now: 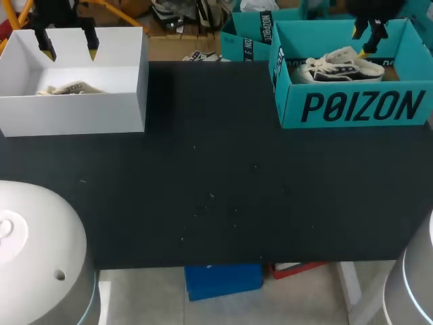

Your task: Take the shoe out of the shoebox, open the shoe tongue, remove and reinsert the insole, then place the shoe into the shoebox

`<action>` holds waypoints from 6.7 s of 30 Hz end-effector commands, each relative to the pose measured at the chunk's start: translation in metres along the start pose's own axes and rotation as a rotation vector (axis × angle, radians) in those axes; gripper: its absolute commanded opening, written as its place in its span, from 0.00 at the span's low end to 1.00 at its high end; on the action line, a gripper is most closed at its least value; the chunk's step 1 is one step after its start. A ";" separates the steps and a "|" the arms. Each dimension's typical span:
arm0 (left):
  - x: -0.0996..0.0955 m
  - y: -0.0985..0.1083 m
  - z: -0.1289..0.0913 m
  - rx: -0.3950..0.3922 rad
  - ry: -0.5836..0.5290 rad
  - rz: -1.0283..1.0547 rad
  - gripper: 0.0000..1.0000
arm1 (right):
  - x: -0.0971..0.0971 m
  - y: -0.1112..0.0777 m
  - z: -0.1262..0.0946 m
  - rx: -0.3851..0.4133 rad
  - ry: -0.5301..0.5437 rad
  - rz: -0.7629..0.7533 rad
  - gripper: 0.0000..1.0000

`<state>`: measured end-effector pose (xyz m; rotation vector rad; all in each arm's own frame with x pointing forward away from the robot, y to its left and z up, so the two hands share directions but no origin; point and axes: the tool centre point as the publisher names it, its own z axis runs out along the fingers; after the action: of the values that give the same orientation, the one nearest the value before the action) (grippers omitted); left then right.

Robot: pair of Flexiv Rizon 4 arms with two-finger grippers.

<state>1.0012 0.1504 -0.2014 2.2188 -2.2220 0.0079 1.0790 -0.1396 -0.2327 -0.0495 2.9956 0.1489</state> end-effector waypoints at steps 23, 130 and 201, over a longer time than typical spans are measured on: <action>0.000 0.001 -0.001 -0.002 -0.002 0.000 1.00 | -0.047 -0.021 0.114 0.017 0.101 0.031 0.49; 0.000 0.001 -0.001 -0.002 -0.002 0.000 1.00 | 0.171 0.275 -0.061 0.209 -0.290 0.066 0.00; 0.000 0.001 -0.001 -0.002 -0.002 0.000 1.00 | 0.231 0.346 0.045 -0.292 -0.203 -0.094 1.00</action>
<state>1.0012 0.1505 -0.2012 2.2187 -2.2222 0.0077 0.8521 0.2310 -0.2895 -0.1335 2.7819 0.3327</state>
